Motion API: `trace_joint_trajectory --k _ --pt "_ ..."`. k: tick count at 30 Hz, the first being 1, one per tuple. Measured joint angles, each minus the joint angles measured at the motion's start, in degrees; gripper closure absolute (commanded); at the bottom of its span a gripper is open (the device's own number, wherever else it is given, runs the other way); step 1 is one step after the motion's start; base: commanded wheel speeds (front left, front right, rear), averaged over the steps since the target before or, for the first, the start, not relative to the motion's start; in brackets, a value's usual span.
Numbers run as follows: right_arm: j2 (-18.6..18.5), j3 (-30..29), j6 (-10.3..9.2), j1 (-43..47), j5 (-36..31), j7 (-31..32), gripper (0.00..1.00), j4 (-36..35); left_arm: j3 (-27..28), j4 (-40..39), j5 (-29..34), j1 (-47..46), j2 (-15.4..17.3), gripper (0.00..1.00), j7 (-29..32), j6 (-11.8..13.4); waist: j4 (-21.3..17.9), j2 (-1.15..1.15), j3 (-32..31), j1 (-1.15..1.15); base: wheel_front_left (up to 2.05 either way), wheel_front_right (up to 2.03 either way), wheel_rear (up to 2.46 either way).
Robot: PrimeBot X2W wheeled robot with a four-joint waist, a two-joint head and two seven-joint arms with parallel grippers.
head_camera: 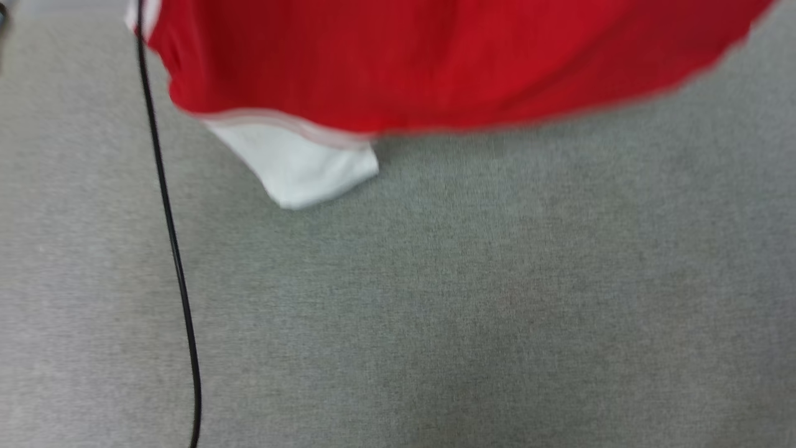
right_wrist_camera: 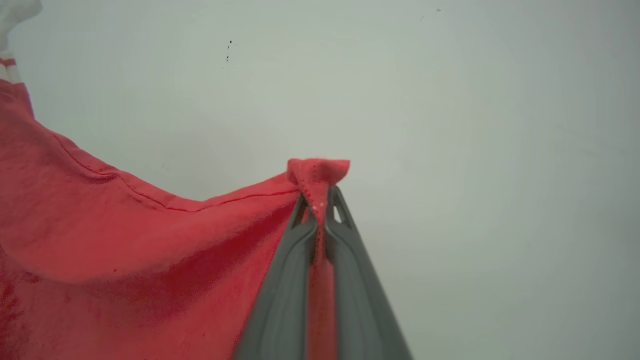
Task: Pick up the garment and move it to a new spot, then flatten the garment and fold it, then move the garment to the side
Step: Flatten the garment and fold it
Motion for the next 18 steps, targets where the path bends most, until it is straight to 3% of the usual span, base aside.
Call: trace_joint_trajectory --k 10,18 --pt "2.6 3.3 0.00 -19.0 -5.0 -6.2 1.00 14.7 -0.6 15.5 2.6 -20.3 -1.5 1.00 -4.1 -2.2 -1.6 0.00 7.9 0.01 0.00 0.00 0.00" --pt "4.7 6.9 0.00 -27.2 -6.3 -11.6 1.00 25.1 -2.2 23.2 2.7 -25.7 -1.6 1.00 -7.2 -3.5 -1.2 0.00 11.4 0.00 0.00 0.00 0.00"
